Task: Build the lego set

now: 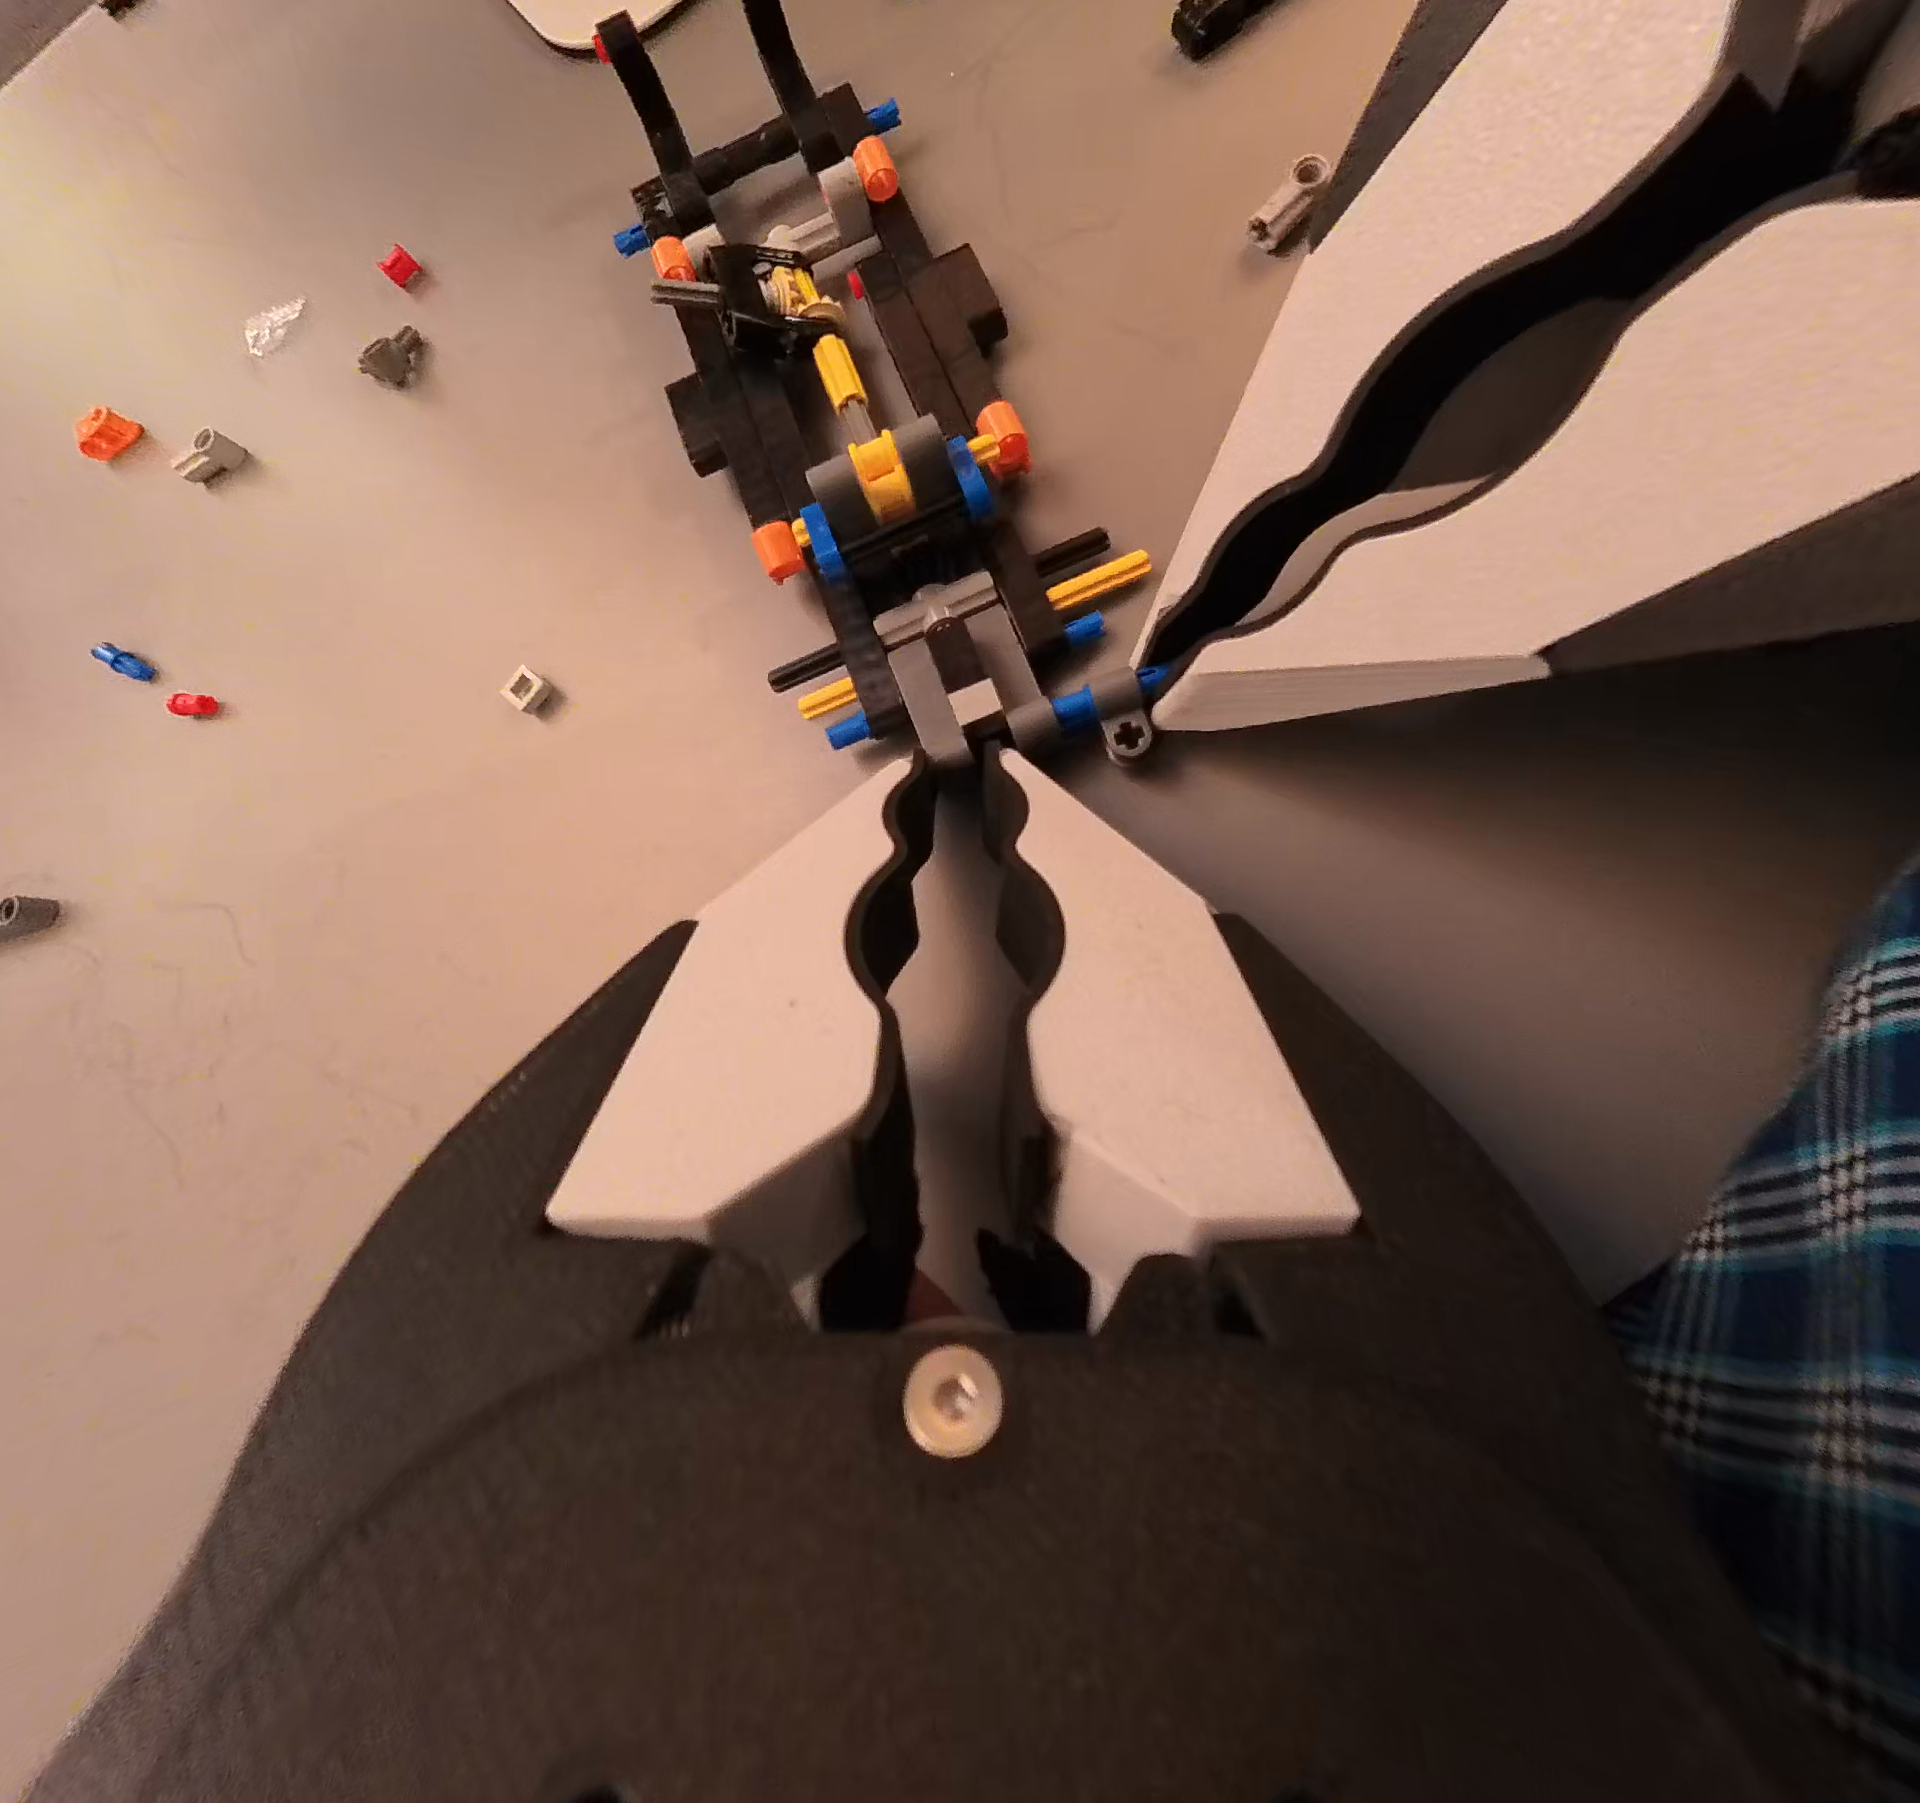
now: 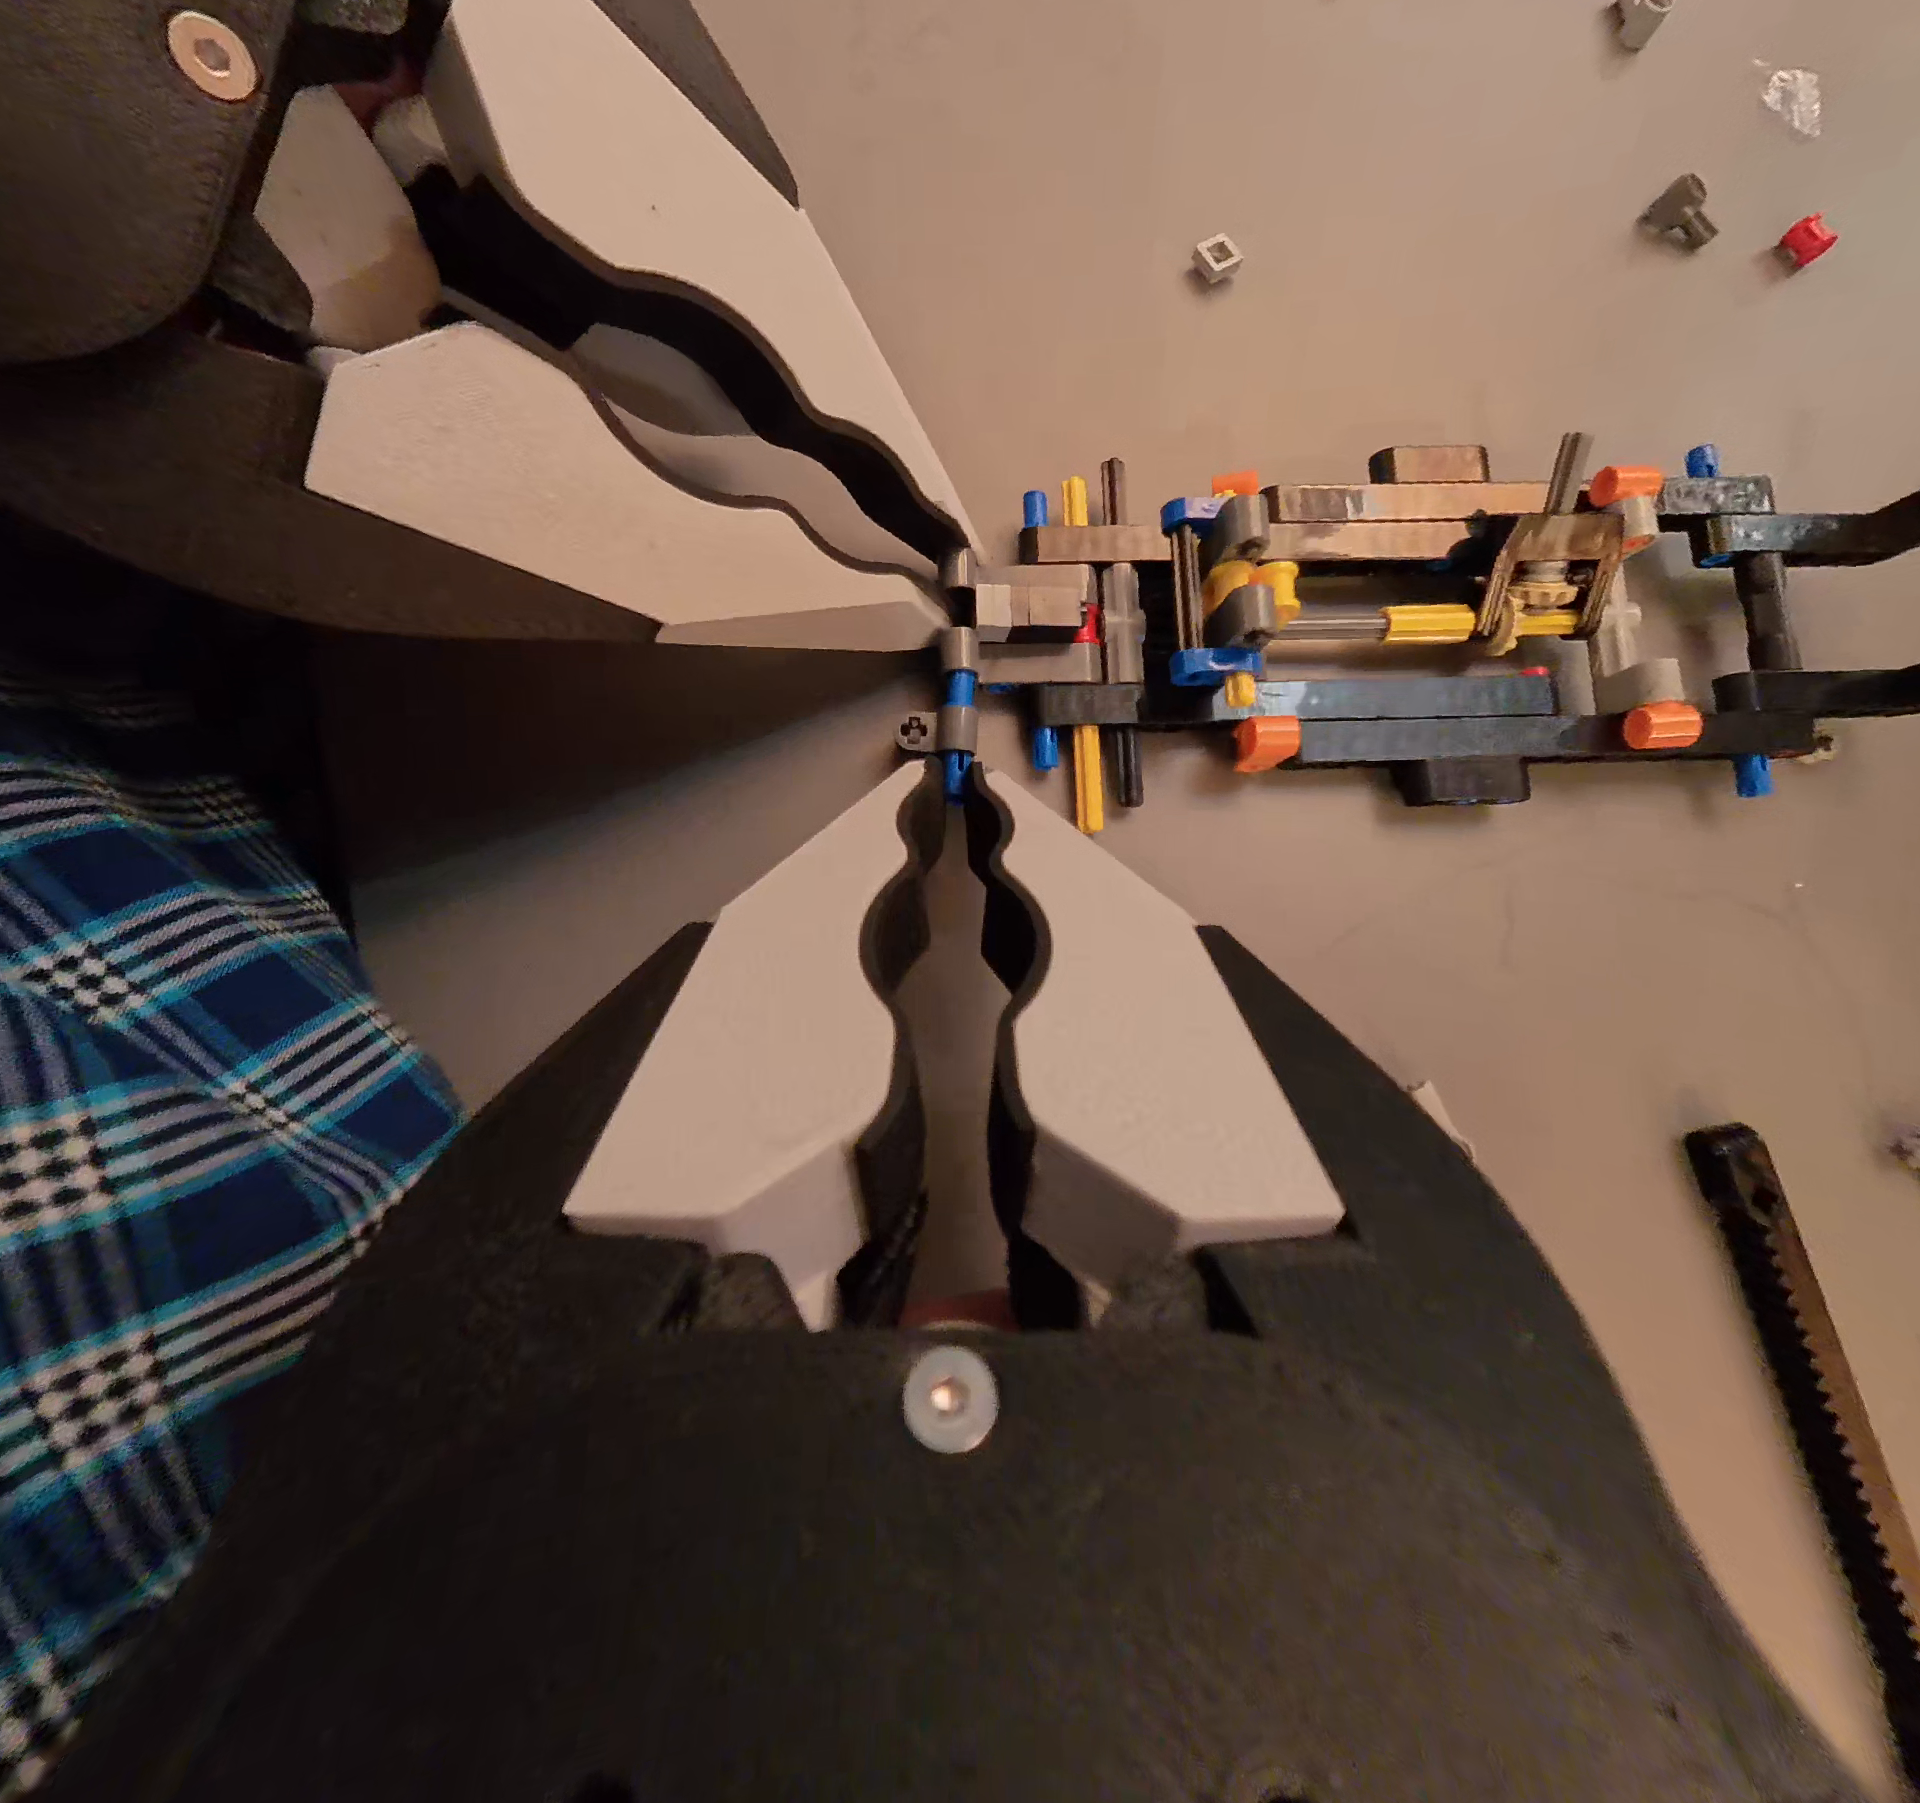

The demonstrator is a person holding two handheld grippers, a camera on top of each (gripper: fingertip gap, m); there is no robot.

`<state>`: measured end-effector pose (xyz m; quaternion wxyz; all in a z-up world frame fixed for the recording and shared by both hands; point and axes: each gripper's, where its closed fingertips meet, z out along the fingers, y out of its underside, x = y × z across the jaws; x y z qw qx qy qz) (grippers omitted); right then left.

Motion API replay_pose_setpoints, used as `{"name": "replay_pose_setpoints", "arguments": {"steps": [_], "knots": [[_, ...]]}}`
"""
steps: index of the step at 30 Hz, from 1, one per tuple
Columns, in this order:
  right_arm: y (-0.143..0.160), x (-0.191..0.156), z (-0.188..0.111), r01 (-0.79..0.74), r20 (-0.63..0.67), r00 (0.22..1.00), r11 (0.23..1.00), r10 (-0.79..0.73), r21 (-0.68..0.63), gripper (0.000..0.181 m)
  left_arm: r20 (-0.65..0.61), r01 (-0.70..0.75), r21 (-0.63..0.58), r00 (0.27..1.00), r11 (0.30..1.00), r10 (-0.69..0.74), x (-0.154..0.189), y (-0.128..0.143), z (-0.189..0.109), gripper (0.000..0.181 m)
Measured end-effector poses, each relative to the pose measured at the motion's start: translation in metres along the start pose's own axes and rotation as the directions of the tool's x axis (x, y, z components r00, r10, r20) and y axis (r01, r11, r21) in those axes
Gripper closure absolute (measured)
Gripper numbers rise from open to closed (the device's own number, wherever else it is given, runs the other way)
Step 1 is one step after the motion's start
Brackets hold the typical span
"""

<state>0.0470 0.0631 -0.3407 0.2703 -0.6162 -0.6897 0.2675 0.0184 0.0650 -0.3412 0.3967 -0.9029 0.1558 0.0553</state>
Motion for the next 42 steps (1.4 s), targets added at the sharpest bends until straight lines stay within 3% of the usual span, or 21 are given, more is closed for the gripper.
{"name": "replay_pose_setpoints", "arguments": {"steps": [12,33,42], "knots": [[0.0,-0.0007,-0.0013,0.013,0.048,0.999,1.0,-0.013,-0.001,0.181,-0.002,0.001,0.001,1.0,1.0,-0.001,0.0005,0.0001,-0.0001,0.174],[0.0001,-0.0075,-0.0076,0.087,-0.002,0.996,0.996,-0.087,-0.005,0.169,-0.051,0.024,0.011,0.998,1.0,-0.023,0.0036,-0.001,-0.0008,0.173],[-0.0019,-0.0056,-0.0052,0.143,-0.015,0.99,0.99,-0.143,-0.009,0.177,-0.051,0.013,0.014,0.999,1.0,-0.013,0.0017,-0.001,-0.001,0.172]]}}
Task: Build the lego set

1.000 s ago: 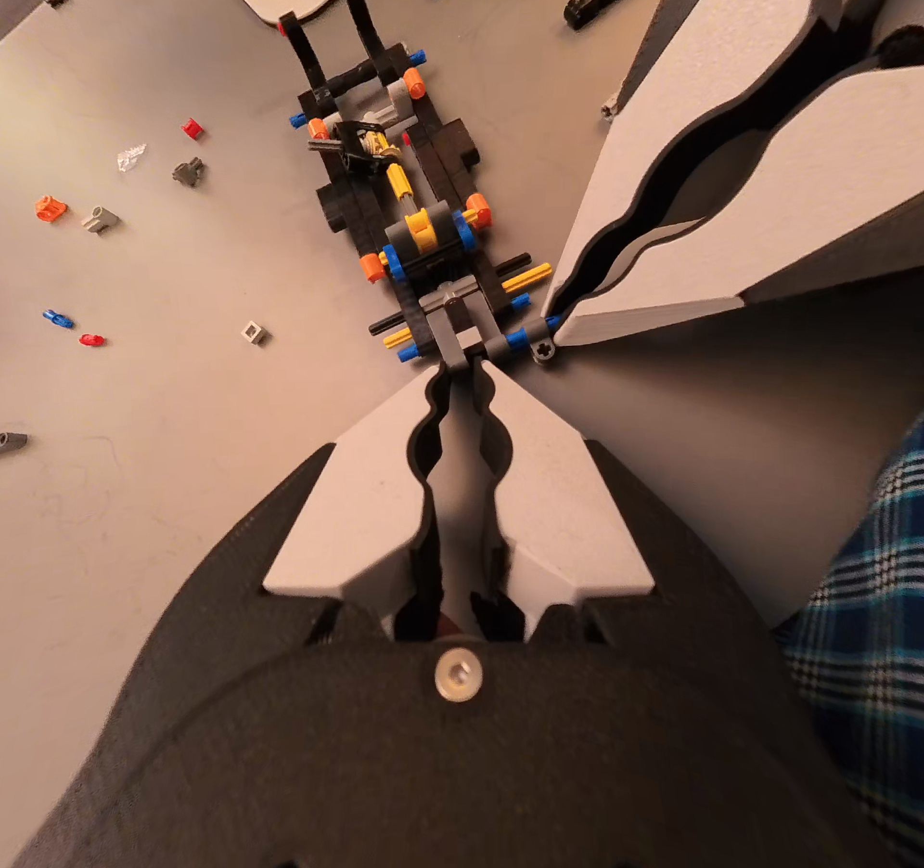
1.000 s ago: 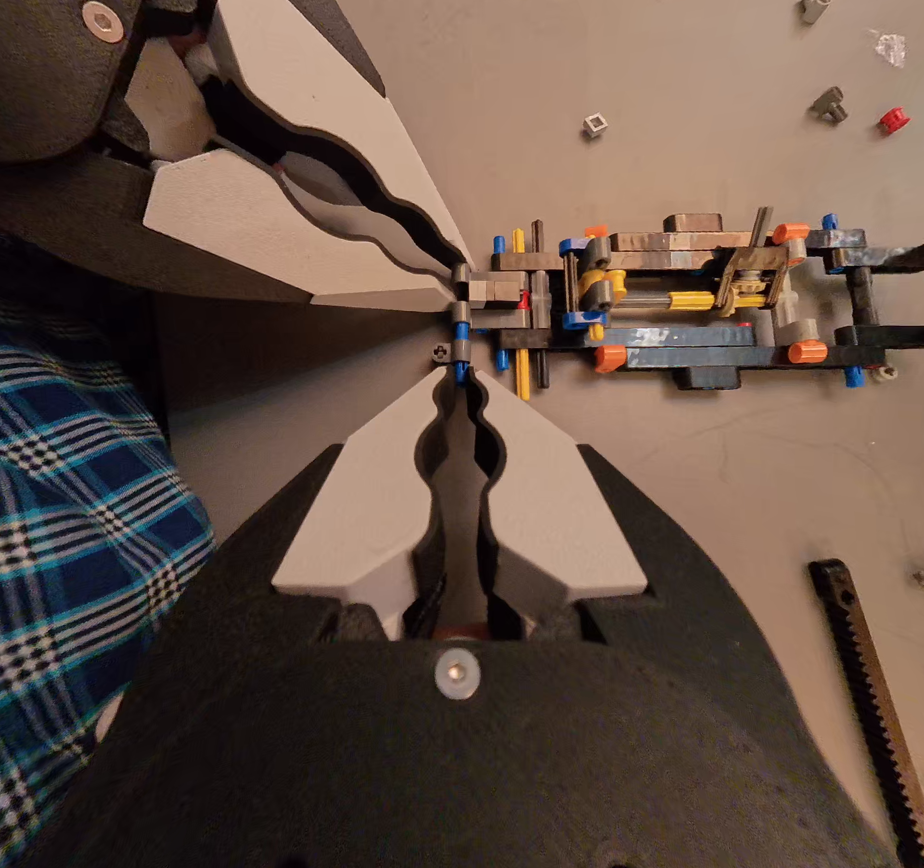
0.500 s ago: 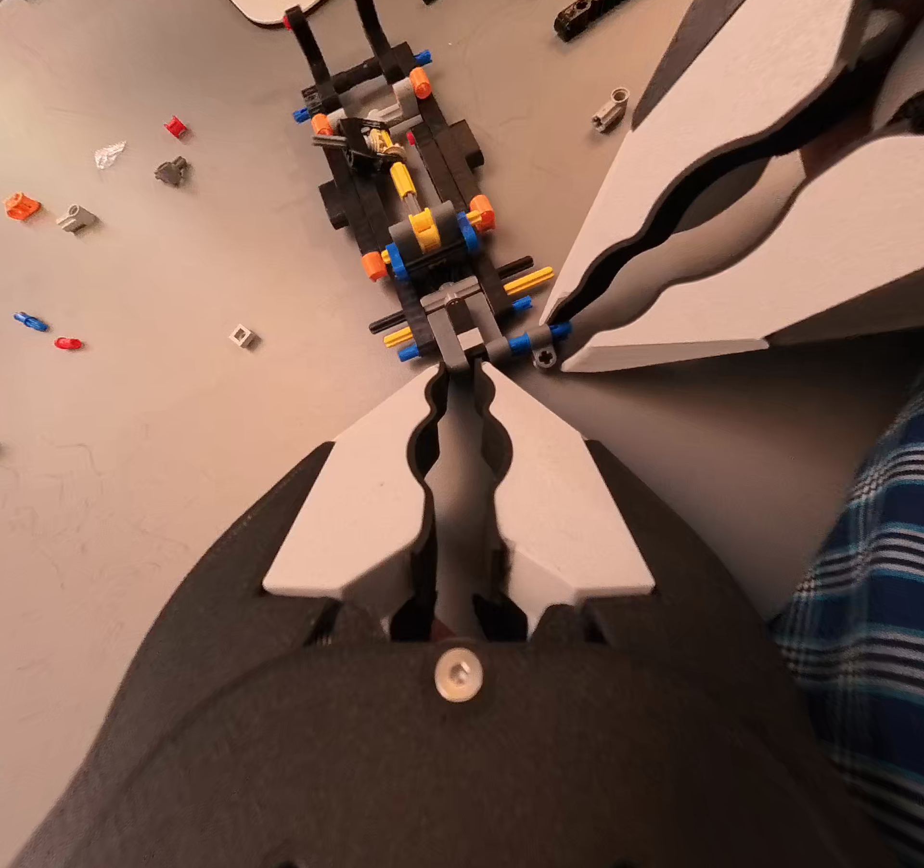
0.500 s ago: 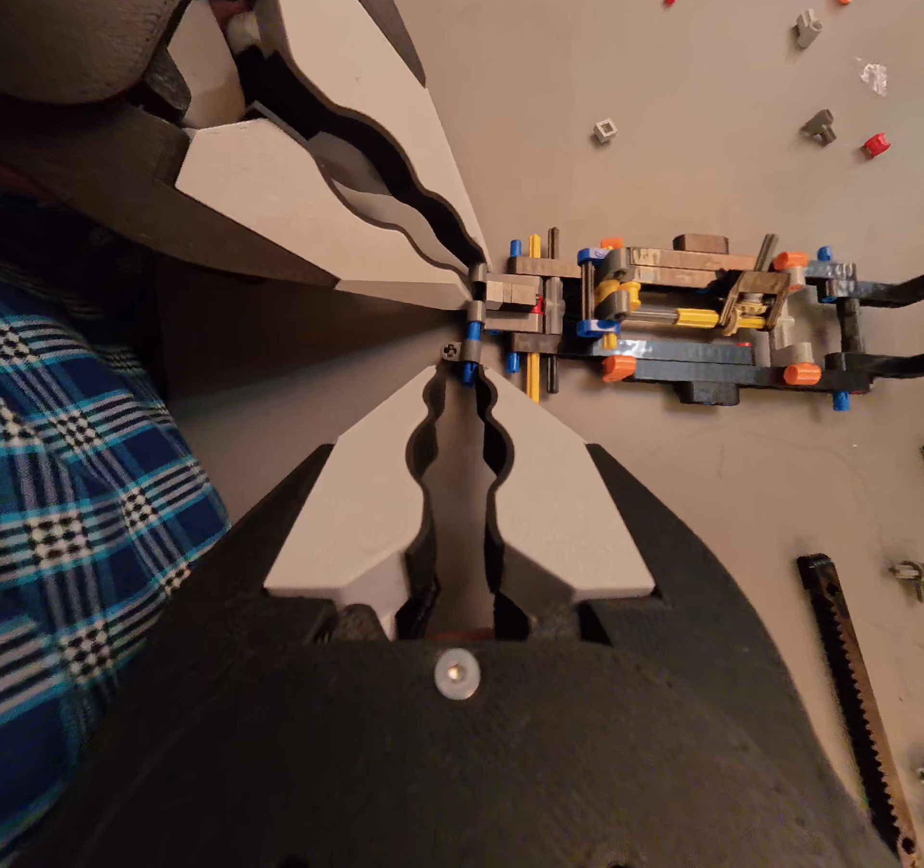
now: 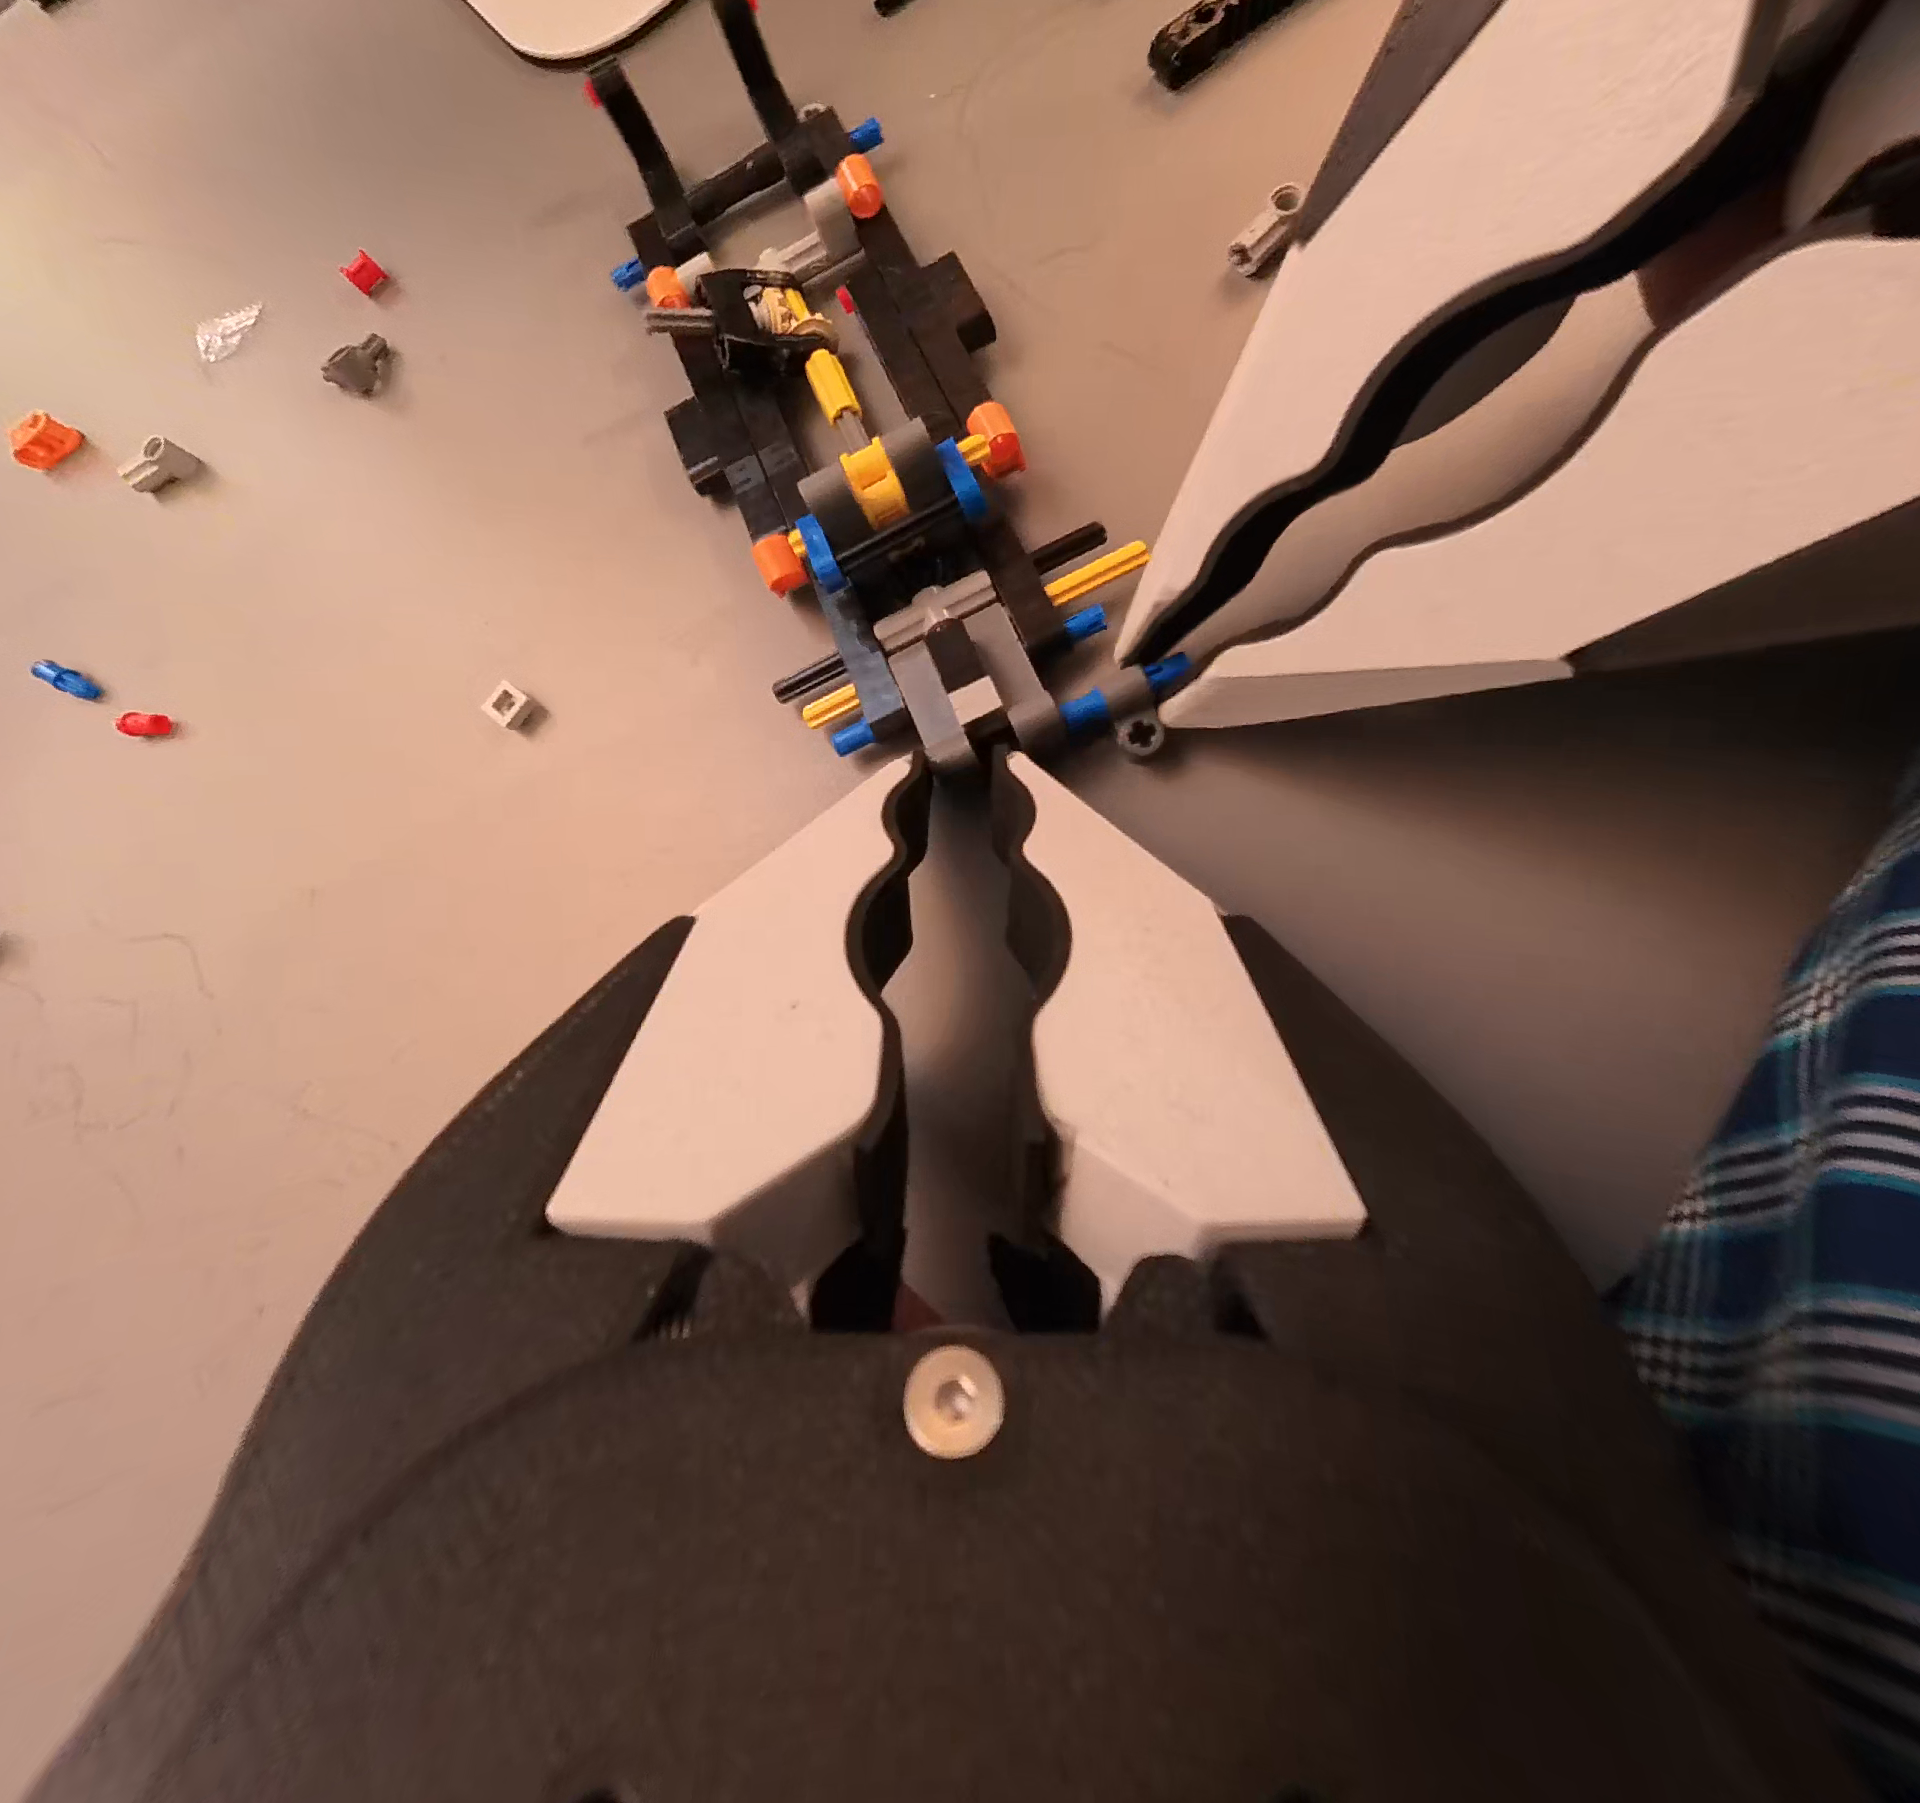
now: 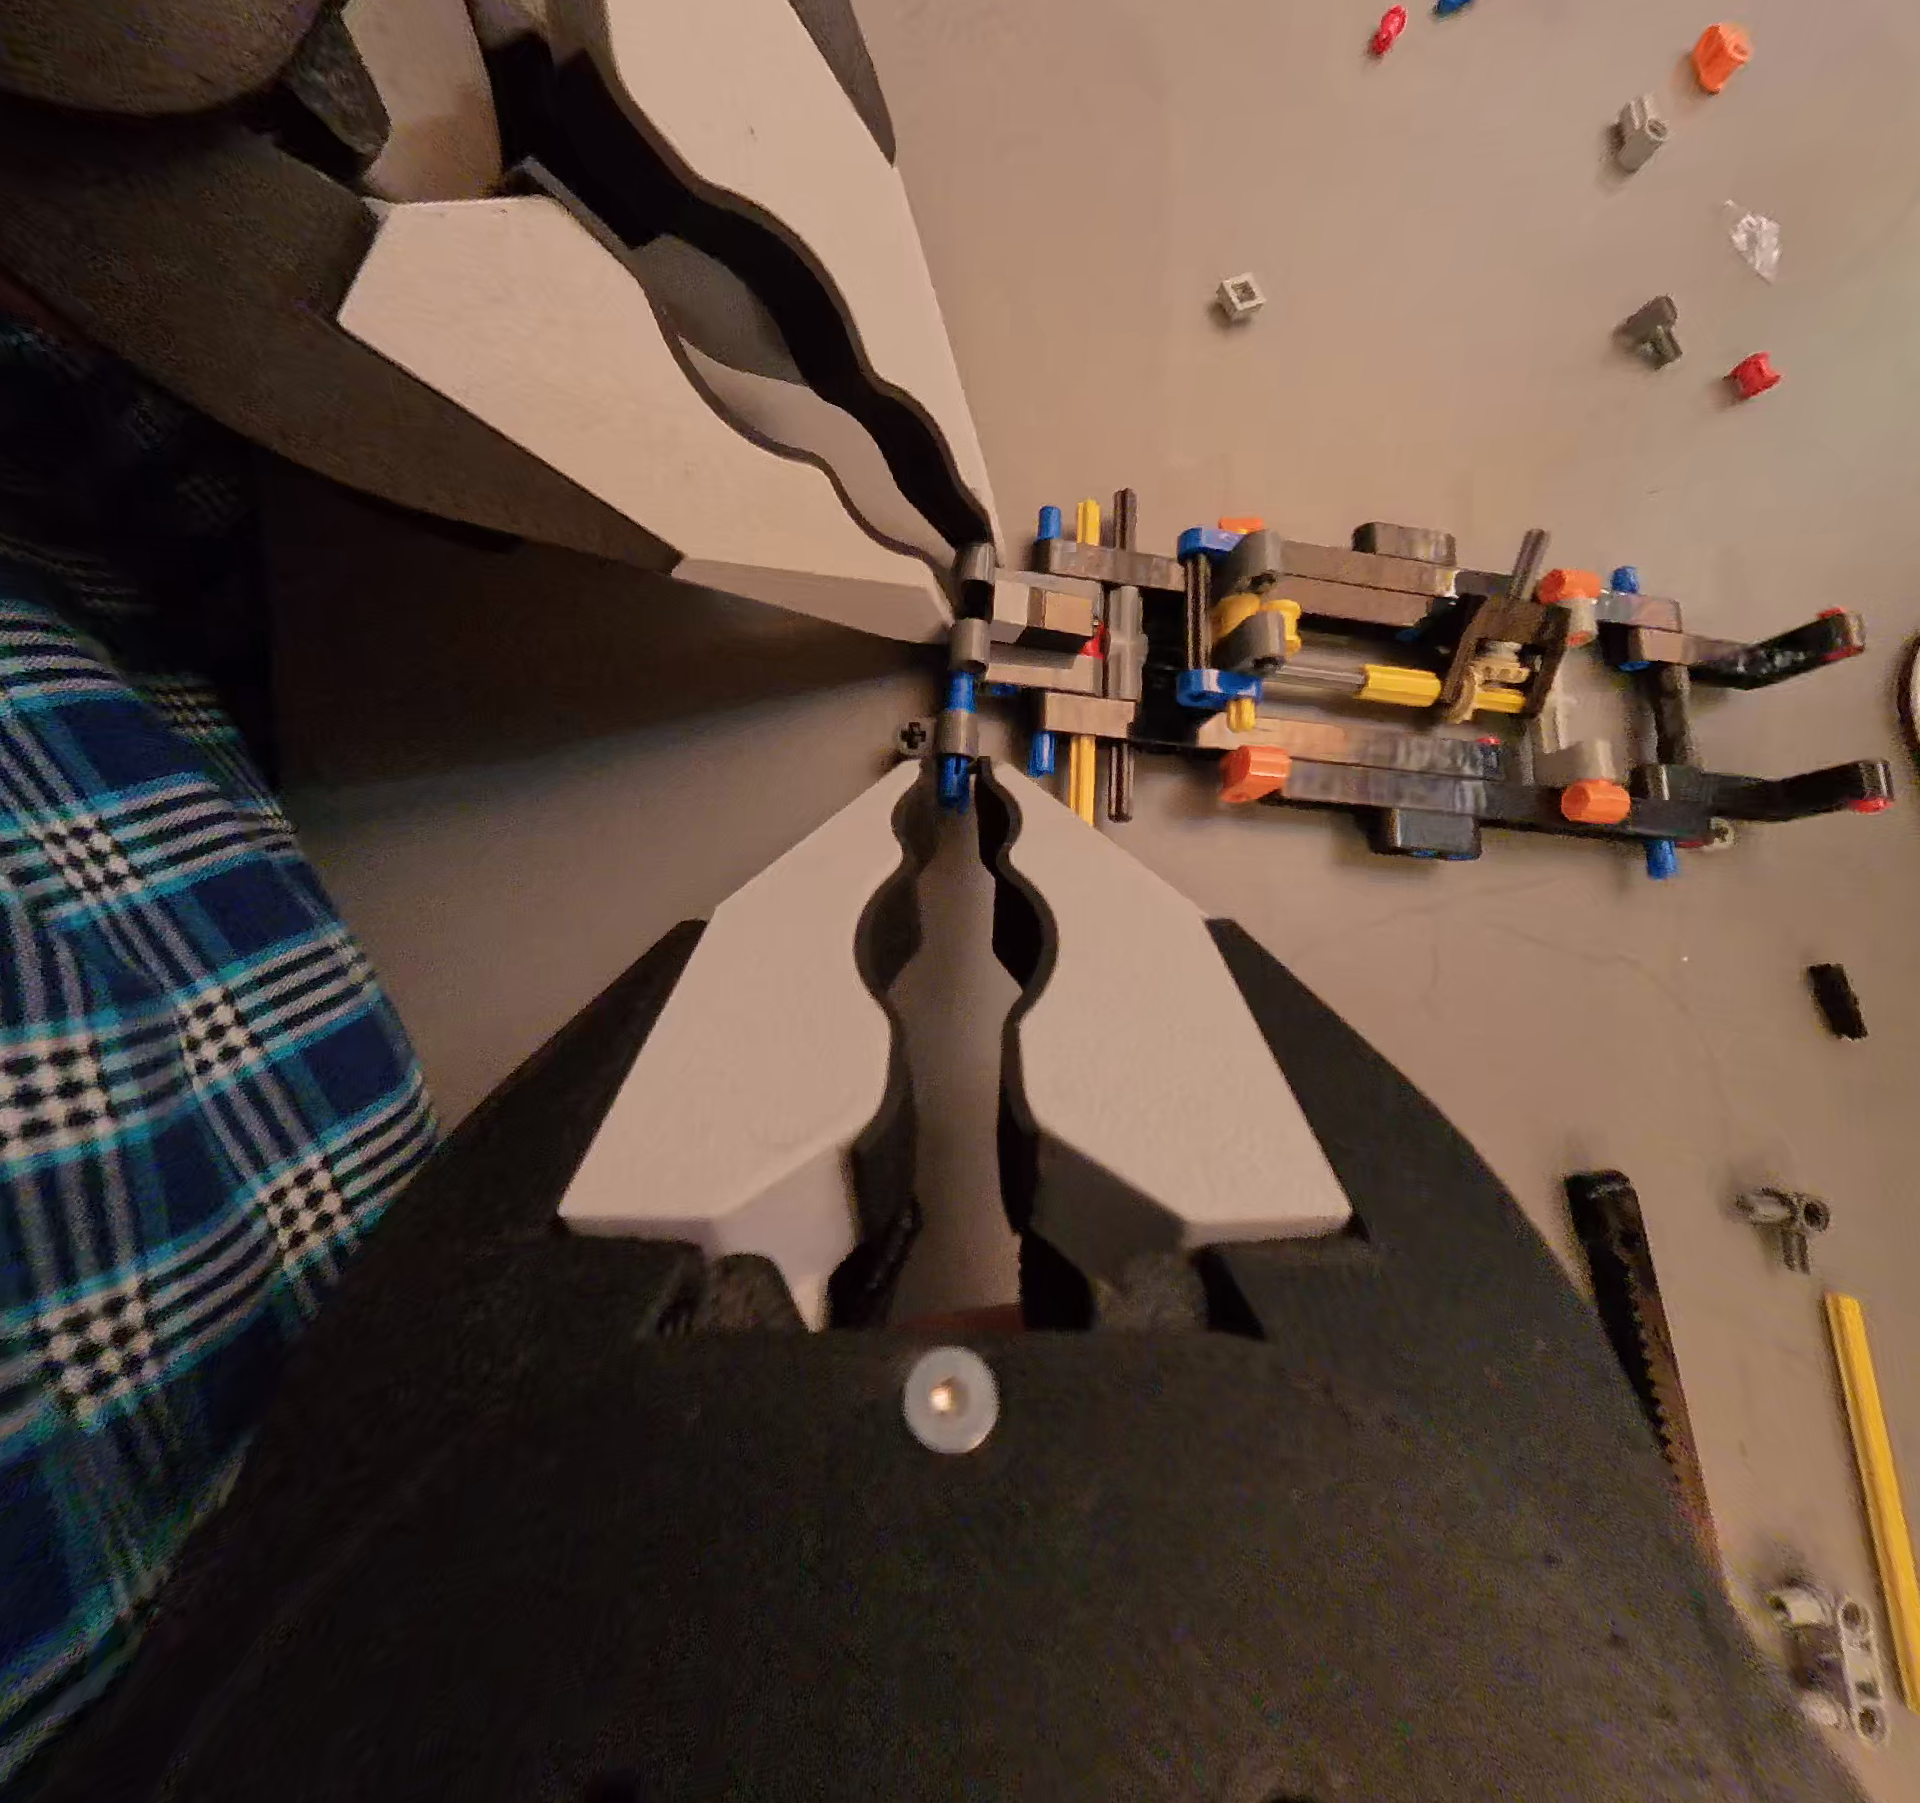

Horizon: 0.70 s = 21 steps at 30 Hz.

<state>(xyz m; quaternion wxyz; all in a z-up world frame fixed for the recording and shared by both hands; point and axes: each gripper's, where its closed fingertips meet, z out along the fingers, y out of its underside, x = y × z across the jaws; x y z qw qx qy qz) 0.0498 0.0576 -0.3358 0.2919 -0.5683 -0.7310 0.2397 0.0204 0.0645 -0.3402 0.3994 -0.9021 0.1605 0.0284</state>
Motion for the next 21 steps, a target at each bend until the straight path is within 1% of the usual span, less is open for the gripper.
{"name": "replay_pose_setpoints", "arguments": {"steps": [4,10,13,18,21], "knots": [[-0.0029,-0.0021,0.0013,-0.029,0.034,0.999,0.999,0.028,0.015,0.18,-0.003,-0.02,0.0,1.0,1.0,0.02,-0.002,0.0009,-0.0007,0.172],[-0.0036,-0.0015,0.0007,-0.169,0.077,0.983,0.985,0.166,0.038,0.18,-0.019,-0.025,0.003,0.999,1.0,0.025,-0.002,0.0008,-0.0003,0.173],[-0.0038,-0.0016,0.0007,-0.187,0.066,0.981,0.981,0.184,0.044,0.18,-0.015,-0.029,0.004,0.999,1.0,0.029,-0.002,0.0009,-0.0004,0.173],[-0.0057,-0.0058,0.0013,-0.165,0.06,0.985,0.985,0.163,0.045,0.181,-0.011,-0.018,0.001,1.0,1.0,0.018,-0.003,0.0013,-0.0007,0.174],[-0.007,-0.007,0.0008,-0.202,0.068,0.978,0.978,0.198,0.054,0.181,0.001,-0.027,0.0,1.0,1.0,0.027,-0.0032,0.0014,-0.0009,0.174]]}}
